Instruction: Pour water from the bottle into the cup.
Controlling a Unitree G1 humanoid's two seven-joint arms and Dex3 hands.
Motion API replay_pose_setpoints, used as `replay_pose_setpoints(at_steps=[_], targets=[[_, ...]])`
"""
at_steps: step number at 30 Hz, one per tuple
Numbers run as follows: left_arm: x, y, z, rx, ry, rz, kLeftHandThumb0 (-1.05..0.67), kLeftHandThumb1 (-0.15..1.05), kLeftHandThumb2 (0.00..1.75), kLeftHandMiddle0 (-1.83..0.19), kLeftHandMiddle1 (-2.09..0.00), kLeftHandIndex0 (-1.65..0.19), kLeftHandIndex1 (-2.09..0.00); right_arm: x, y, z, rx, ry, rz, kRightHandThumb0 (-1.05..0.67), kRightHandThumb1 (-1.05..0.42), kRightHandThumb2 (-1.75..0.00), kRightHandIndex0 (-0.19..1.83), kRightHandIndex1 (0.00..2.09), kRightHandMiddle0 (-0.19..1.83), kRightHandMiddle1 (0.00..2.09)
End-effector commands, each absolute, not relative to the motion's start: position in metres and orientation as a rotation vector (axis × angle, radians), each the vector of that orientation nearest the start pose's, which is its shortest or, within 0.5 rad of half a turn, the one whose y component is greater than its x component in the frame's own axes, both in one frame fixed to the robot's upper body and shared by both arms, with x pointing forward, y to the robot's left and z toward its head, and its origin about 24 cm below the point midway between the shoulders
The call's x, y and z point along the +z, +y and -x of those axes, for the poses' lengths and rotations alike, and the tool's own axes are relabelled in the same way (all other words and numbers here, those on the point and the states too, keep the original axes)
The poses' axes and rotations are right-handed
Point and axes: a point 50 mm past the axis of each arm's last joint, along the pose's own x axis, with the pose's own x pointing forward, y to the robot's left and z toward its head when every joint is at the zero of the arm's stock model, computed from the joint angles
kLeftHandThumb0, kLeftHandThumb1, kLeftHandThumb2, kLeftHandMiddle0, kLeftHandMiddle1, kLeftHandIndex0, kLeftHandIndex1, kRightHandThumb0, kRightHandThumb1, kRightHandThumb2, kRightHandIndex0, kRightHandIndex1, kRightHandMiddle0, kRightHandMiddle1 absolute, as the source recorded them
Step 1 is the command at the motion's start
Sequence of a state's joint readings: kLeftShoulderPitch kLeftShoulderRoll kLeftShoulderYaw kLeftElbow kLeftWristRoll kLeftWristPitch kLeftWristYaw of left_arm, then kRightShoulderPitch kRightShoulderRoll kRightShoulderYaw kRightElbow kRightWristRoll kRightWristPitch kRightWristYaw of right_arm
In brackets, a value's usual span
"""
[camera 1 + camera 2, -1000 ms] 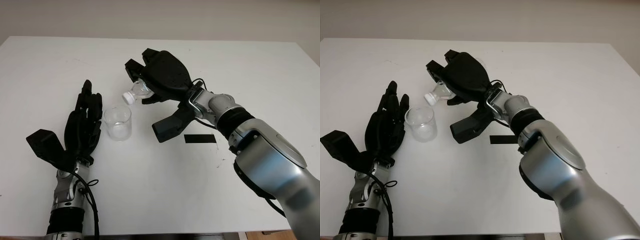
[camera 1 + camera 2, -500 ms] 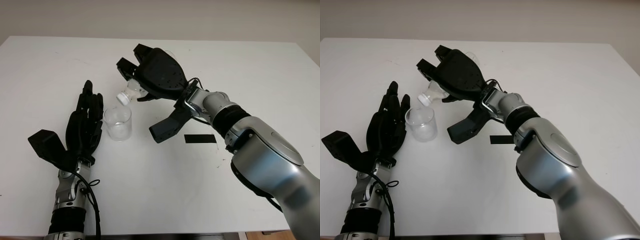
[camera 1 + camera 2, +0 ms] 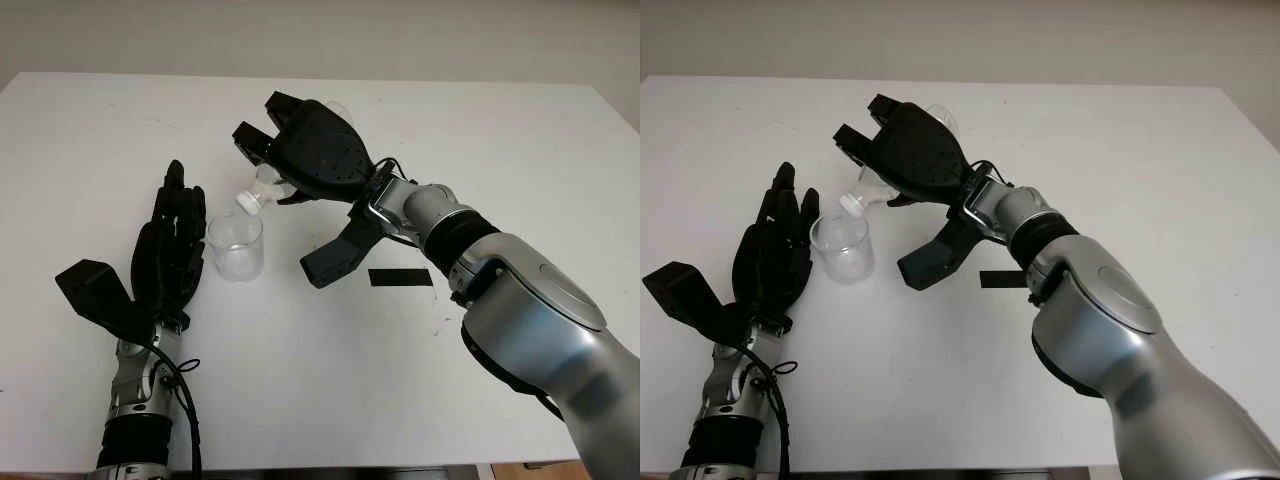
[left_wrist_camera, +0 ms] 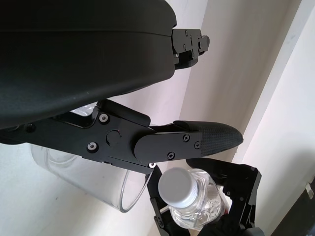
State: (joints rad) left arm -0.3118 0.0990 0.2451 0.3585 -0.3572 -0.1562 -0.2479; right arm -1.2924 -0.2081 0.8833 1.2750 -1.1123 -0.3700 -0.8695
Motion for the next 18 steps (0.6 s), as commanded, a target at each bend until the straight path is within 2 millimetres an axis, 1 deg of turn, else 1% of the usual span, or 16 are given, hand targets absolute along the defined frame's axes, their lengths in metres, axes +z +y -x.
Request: replay_pose_setpoints(at_steps=[1,3,4,6,10,12,14,18], targets=[[0.068,0.200,-0.309,-0.038,-0.195,0.293,-0.72,1.05,0.43,0.09,-0.06,0.08,-0.05,0.190,-0.043,-0.391,0.176,-1.199,1.638,-0.47,-1.05,-0.14,1.29,2.09,0.63,2.09],[0.069,0.201,-0.309,-0.036,-0.193,0.292,-0.73,1.05,0.42,0.09,-0.06,0.07,-0.06,0.192,-0.048,-0.394,0.158,-1.113,1.556,-0.45,-1.05,-0.17,1.30,2.09,0.72,2.09],[0.069,0.201,-0.309,-0.035,-0.192,0.293,-0.73,1.05,0.42,0.09,-0.06,0.07,-0.06,0.194,-0.052,-0.396,0.141,-1.049,1.477,-0.44,-1.05,-0.18,1.32,2.09,0.76,2.09],[0.069,0.201,-0.308,-0.034,-0.193,0.295,-0.72,1.05,0.42,0.08,-0.06,0.07,-0.06,0.196,-0.057,-0.397,0.126,-0.984,1.389,-0.41,-1.05,-0.20,1.36,2.09,0.90,2.09],[0.069,0.202,-0.307,-0.042,-0.192,0.287,-0.72,1.05,0.43,0.09,-0.05,0.07,-0.05,0.198,-0.078,-0.405,0.070,-0.774,1.158,-0.42,-1.05,-0.25,1.40,2.09,1.01,2.09],[0.069,0.203,-0.307,-0.044,-0.190,0.284,-0.71,1.05,0.44,0.09,-0.05,0.08,-0.05,0.197,-0.089,-0.408,0.068,-0.669,1.032,-0.42,-1.05,-0.30,1.37,2.09,1.01,2.09],[0.069,0.204,-0.307,-0.048,-0.187,0.279,-0.72,1.05,0.43,0.09,-0.05,0.08,-0.05,0.195,-0.099,-0.410,0.063,-0.594,0.916,-0.40,-1.05,-0.31,1.32,2.09,0.98,2.09],[0.069,0.206,-0.307,-0.057,-0.185,0.279,-0.72,1.05,0.43,0.10,-0.05,0.09,-0.05,0.189,-0.118,-0.411,0.046,-0.487,0.761,-0.36,-1.05,-0.32,1.30,2.09,0.99,2.09]])
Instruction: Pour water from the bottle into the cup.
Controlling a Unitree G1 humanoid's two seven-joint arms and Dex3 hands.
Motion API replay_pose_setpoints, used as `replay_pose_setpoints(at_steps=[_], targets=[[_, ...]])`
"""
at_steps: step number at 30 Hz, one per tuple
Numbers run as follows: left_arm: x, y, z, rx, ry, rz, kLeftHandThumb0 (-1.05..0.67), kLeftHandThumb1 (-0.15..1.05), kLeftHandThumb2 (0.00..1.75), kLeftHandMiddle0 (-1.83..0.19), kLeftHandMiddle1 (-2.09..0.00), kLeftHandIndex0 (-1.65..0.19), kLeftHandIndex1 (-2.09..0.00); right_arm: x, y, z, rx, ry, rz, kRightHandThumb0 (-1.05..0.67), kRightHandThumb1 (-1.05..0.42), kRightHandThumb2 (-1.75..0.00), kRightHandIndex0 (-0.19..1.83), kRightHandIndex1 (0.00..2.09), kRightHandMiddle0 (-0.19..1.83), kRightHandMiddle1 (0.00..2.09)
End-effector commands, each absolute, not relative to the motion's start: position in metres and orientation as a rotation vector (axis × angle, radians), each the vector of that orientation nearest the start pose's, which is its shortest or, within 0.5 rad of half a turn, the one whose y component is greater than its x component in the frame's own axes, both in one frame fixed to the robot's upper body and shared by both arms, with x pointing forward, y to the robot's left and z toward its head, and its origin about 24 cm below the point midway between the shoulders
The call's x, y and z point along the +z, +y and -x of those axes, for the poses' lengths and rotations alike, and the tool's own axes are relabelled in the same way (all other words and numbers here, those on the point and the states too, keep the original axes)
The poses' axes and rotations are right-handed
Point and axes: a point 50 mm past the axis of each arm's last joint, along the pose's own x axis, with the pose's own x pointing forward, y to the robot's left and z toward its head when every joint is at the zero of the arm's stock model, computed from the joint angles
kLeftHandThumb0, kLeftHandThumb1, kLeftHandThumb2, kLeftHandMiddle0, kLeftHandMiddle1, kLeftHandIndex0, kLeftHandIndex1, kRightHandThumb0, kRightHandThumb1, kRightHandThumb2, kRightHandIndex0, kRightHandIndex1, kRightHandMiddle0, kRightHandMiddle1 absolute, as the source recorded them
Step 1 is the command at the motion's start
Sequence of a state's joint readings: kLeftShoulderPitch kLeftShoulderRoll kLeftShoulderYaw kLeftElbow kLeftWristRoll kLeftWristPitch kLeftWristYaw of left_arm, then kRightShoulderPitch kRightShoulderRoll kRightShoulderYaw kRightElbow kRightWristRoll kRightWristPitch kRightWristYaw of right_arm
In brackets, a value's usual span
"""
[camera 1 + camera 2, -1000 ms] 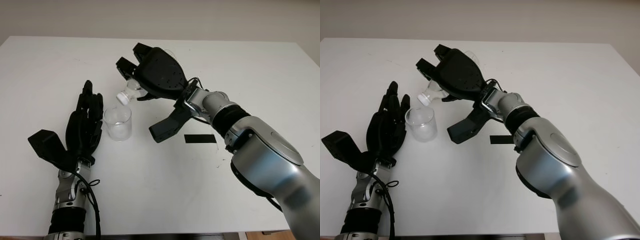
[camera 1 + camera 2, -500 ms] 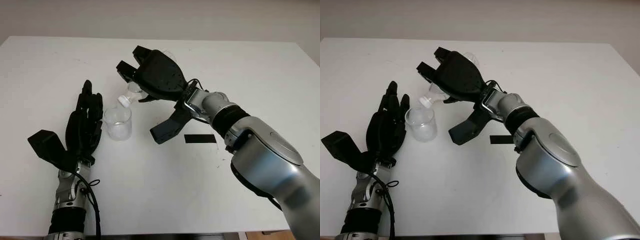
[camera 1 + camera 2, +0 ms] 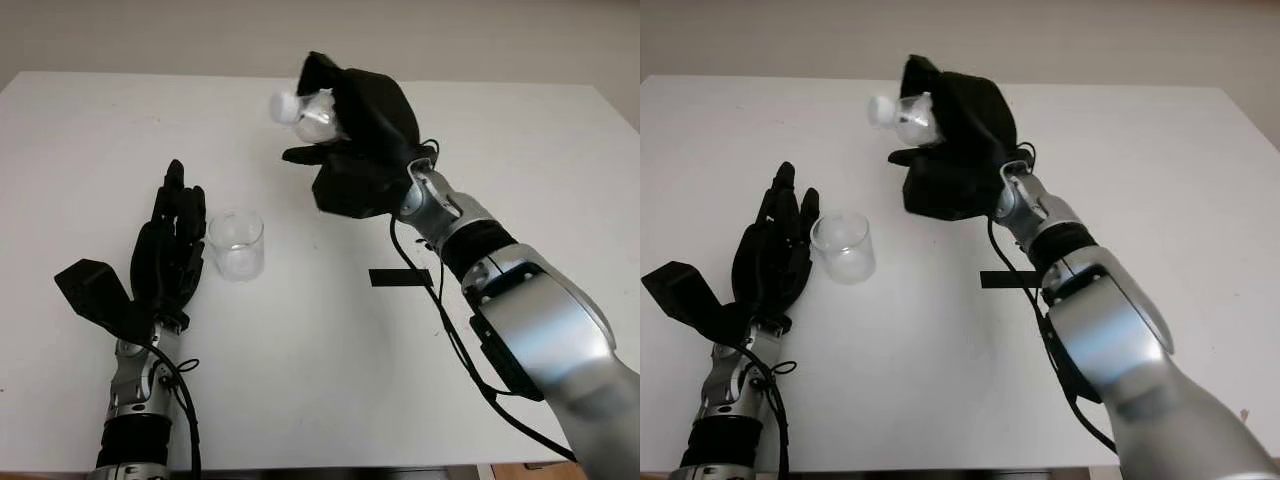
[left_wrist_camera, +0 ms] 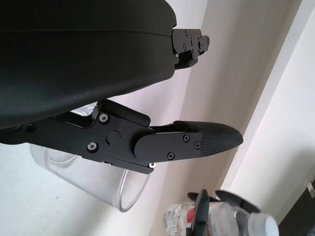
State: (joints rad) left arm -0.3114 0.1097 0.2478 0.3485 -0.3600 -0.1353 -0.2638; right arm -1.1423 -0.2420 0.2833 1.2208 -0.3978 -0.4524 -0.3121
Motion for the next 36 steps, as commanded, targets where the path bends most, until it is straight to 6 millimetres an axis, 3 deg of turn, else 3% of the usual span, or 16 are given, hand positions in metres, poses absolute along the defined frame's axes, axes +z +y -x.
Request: replay_pose_setpoints(at_steps=[1,9,15,19,25,36], targets=[[0.070,0.206,-0.307,-0.059,-0.185,0.279,-0.72,1.05,0.43,0.09,-0.05,0.09,-0.05,0.188,-0.122,-0.412,0.045,-0.464,0.729,-0.36,-1.05,-0.33,1.30,2.09,0.99,2.09],[0.071,0.207,-0.305,-0.064,-0.177,0.271,-0.73,1.05,0.42,0.10,-0.05,0.10,-0.05,0.170,-0.143,-0.403,0.122,-0.295,0.388,-0.40,-1.05,-0.37,1.32,2.09,1.05,2.09],[0.071,0.209,-0.303,-0.072,-0.169,0.259,-0.73,1.05,0.43,0.09,-0.05,0.09,-0.05,0.167,-0.154,-0.371,0.194,-0.183,0.085,-0.41,-1.05,-0.37,1.44,2.09,1.06,2.09],[0.070,0.208,-0.304,-0.076,-0.166,0.267,-0.73,1.05,0.43,0.09,-0.06,0.08,-0.06,0.172,-0.163,-0.351,0.191,-0.110,0.013,-0.39,-1.05,-0.38,1.49,2.09,1.05,2.09],[0.070,0.205,-0.305,-0.096,-0.162,0.280,-0.72,1.05,0.45,0.10,-0.05,0.11,-0.04,0.172,-0.173,-0.326,0.200,-0.033,-0.095,-0.38,-1.05,-0.40,1.41,2.09,0.96,2.09],[0.069,0.207,-0.302,-0.093,-0.150,0.284,-0.72,1.05,0.45,0.10,-0.05,0.11,-0.05,0.156,-0.175,-0.318,0.126,0.056,-0.099,-0.39,-1.05,-0.39,1.41,2.09,0.97,2.09]])
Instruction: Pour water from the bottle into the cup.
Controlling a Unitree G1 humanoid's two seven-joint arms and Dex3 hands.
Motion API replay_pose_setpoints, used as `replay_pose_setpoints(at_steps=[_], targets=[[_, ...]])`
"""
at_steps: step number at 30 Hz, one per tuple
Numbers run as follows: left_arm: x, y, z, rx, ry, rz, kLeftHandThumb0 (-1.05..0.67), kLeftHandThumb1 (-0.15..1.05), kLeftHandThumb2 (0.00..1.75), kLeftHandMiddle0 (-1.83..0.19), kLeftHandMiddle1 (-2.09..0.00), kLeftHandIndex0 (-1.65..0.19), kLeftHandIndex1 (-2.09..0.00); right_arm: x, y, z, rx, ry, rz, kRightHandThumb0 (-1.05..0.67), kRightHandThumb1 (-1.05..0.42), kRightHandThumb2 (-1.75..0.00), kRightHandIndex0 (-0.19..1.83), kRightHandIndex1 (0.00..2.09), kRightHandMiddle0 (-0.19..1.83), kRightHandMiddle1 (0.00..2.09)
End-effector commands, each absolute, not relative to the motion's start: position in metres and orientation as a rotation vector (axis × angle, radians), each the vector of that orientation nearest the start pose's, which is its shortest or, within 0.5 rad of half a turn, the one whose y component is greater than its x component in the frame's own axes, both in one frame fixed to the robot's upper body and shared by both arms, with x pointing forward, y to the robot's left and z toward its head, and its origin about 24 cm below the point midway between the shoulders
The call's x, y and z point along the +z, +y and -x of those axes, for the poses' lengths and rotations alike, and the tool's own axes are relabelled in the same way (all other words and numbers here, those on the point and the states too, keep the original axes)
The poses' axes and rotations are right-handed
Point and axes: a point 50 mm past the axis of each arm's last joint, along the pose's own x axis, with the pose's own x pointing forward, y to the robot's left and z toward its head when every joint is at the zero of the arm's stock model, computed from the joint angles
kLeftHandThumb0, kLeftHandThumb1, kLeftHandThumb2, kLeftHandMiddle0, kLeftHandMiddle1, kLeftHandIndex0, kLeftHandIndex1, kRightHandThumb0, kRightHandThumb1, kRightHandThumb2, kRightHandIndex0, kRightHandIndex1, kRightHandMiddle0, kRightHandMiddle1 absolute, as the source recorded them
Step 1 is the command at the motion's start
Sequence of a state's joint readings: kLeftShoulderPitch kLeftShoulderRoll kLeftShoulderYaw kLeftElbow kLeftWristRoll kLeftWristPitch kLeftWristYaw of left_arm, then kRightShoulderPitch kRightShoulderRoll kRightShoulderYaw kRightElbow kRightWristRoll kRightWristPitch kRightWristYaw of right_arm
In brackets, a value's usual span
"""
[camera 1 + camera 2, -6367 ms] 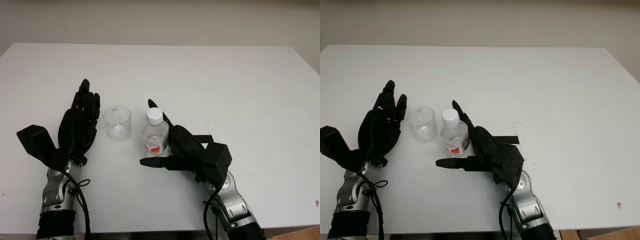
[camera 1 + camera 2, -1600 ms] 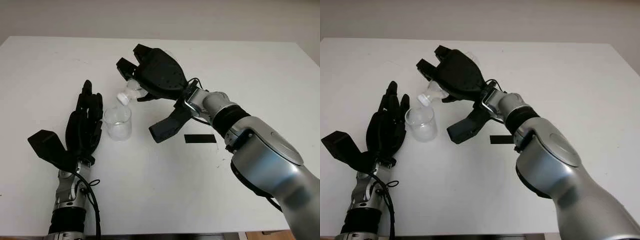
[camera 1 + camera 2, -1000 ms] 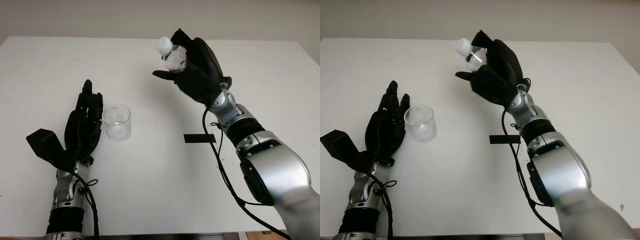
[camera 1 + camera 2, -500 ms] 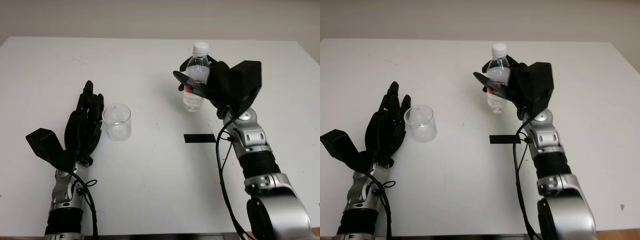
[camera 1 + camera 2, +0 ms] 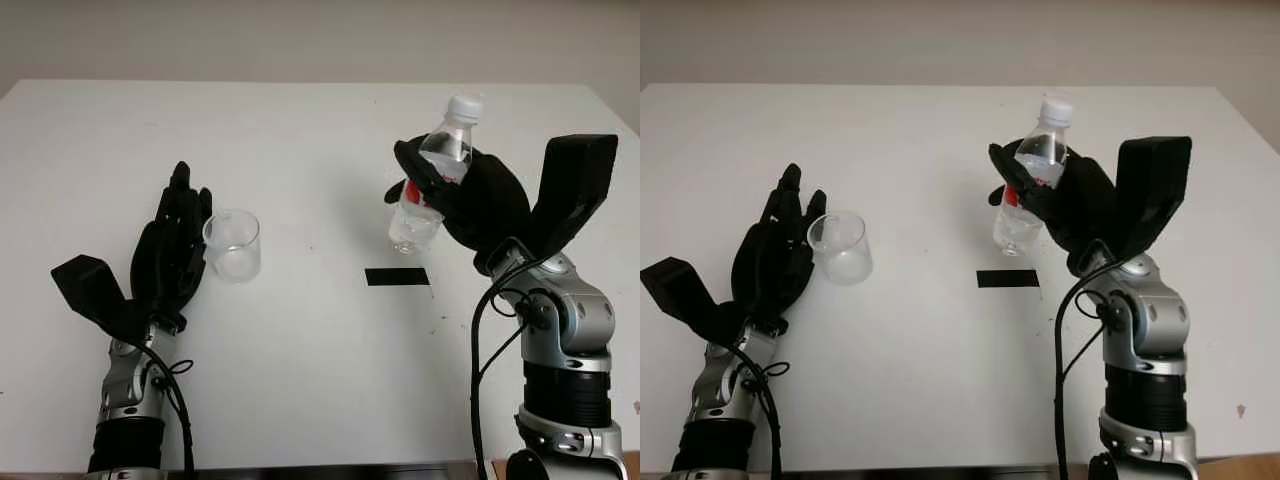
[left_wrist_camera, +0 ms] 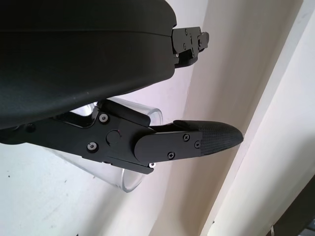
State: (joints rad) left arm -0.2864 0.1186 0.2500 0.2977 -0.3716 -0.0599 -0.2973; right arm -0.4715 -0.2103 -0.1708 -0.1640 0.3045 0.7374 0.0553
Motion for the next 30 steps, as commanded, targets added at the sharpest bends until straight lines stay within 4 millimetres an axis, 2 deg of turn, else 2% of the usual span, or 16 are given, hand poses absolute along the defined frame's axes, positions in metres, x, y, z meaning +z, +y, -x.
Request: replay_pose_setpoints(at_steps=[1,7,13,30], targets=[[0.069,0.207,-0.302,-0.094,-0.150,0.282,-0.72,1.05,0.45,0.11,-0.05,0.12,-0.05,0.155,-0.174,-0.319,0.126,0.056,-0.098,-0.39,-1.05,-0.39,1.42,2.09,0.97,2.09],[0.069,0.208,-0.301,-0.087,-0.146,0.278,-0.72,1.05,0.46,0.11,-0.05,0.11,-0.05,0.147,-0.172,-0.321,0.122,0.078,-0.095,-0.40,-1.05,-0.37,1.54,2.09,1.06,2.09],[0.069,0.209,-0.300,-0.088,-0.147,0.281,-0.72,1.05,0.44,0.11,-0.05,0.11,-0.05,0.138,-0.171,-0.323,0.119,0.114,-0.038,-0.41,-1.05,-0.37,1.53,2.09,1.14,2.09],[0.070,0.212,-0.298,-0.081,-0.145,0.270,-0.72,1.05,0.45,0.11,-0.05,0.10,-0.06,0.121,-0.167,-0.314,0.164,0.138,0.047,-0.39,-1.05,-0.40,1.52,2.09,1.14,2.09]])
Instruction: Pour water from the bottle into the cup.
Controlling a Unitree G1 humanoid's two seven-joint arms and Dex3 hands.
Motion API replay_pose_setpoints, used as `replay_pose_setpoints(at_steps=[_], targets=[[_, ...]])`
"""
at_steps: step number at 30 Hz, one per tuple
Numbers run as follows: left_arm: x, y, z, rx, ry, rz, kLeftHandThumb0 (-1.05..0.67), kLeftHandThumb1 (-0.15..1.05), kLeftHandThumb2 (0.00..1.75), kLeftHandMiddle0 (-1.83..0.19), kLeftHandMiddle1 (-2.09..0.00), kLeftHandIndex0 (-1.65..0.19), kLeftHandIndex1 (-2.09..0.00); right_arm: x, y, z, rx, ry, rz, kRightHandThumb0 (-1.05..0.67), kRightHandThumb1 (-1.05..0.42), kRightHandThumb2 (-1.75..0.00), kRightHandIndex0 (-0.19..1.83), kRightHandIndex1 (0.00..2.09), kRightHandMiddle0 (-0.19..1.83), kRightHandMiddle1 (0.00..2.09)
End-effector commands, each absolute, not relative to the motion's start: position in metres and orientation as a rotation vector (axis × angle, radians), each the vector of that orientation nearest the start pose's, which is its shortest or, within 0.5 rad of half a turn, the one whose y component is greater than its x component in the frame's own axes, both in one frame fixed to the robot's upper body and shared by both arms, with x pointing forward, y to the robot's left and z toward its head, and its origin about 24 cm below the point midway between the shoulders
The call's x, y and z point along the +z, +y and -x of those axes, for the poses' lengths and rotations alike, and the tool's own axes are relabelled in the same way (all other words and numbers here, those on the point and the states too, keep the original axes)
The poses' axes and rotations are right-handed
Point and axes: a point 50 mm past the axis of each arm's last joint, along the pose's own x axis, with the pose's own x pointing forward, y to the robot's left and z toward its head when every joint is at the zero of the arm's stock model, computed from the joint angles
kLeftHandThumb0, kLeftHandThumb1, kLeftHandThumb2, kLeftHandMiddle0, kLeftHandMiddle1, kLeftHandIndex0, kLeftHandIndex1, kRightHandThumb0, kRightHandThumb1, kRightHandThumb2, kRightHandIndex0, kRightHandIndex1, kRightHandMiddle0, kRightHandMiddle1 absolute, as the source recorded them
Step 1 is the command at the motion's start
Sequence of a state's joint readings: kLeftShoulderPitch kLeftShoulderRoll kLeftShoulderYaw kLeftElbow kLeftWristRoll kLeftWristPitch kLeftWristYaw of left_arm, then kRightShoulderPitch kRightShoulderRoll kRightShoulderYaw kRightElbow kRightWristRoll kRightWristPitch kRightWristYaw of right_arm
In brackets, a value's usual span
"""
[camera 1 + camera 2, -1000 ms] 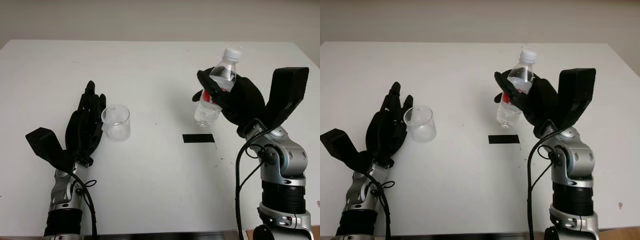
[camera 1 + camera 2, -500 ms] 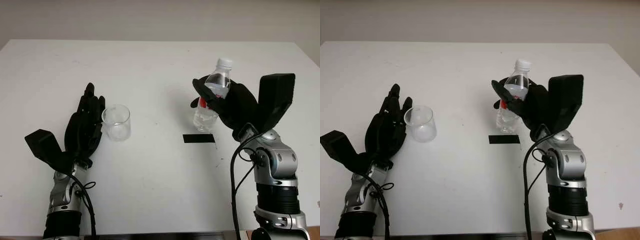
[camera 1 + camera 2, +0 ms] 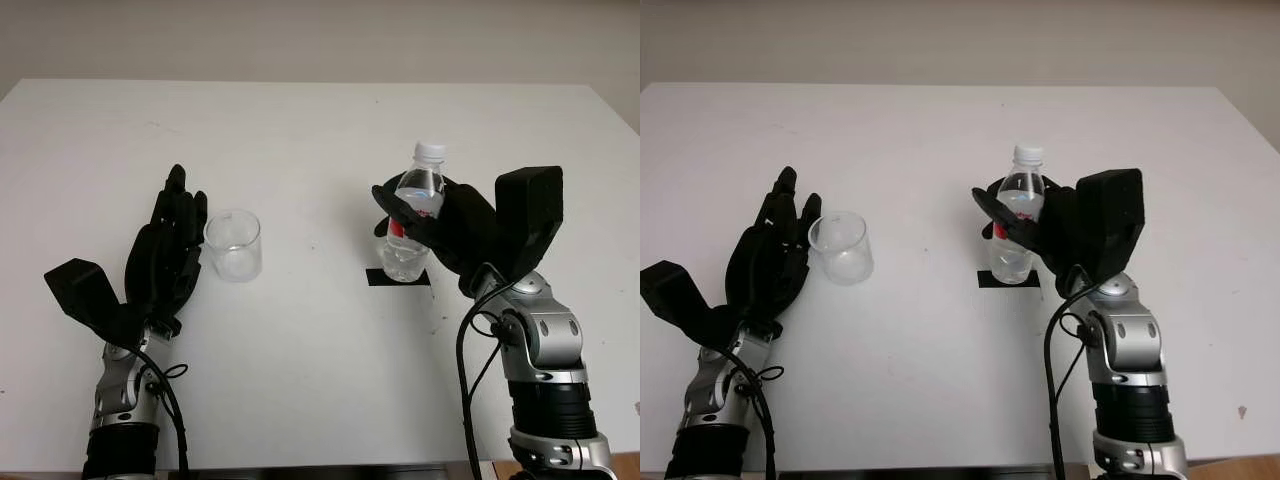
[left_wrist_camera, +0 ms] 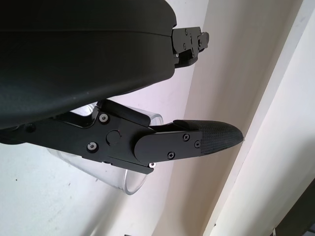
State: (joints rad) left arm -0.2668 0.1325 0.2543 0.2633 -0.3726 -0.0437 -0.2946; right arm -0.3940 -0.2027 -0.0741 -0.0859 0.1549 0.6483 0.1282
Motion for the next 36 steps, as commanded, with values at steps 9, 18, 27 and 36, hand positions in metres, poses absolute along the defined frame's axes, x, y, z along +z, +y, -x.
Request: replay_pose_setpoints(at_steps=[9,18,27,36], targets=[[0.070,0.214,-0.296,-0.077,-0.134,0.274,-0.72,1.05,0.43,0.09,-0.06,0.09,-0.06,0.108,-0.163,-0.312,0.180,0.076,0.067,-0.40,-1.05,-0.41,1.59,2.09,1.21,2.09],[0.070,0.215,-0.294,-0.070,-0.134,0.258,-0.72,1.05,0.43,0.08,-0.06,0.07,-0.06,0.090,-0.160,-0.316,0.181,0.026,0.021,-0.43,-1.05,-0.42,1.59,2.09,1.15,2.09],[0.071,0.216,-0.294,-0.064,-0.128,0.261,-0.71,1.05,0.43,0.08,-0.06,0.07,-0.06,0.087,-0.162,-0.315,0.245,0.021,0.022,-0.43,-1.05,-0.42,1.51,2.09,1.08,2.09],[0.072,0.217,-0.296,-0.069,-0.126,0.268,-0.70,1.05,0.42,0.08,-0.05,0.07,-0.06,0.094,-0.166,-0.312,0.288,0.040,0.058,-0.53,-1.05,-0.25,1.42,2.09,1.01,2.09]])
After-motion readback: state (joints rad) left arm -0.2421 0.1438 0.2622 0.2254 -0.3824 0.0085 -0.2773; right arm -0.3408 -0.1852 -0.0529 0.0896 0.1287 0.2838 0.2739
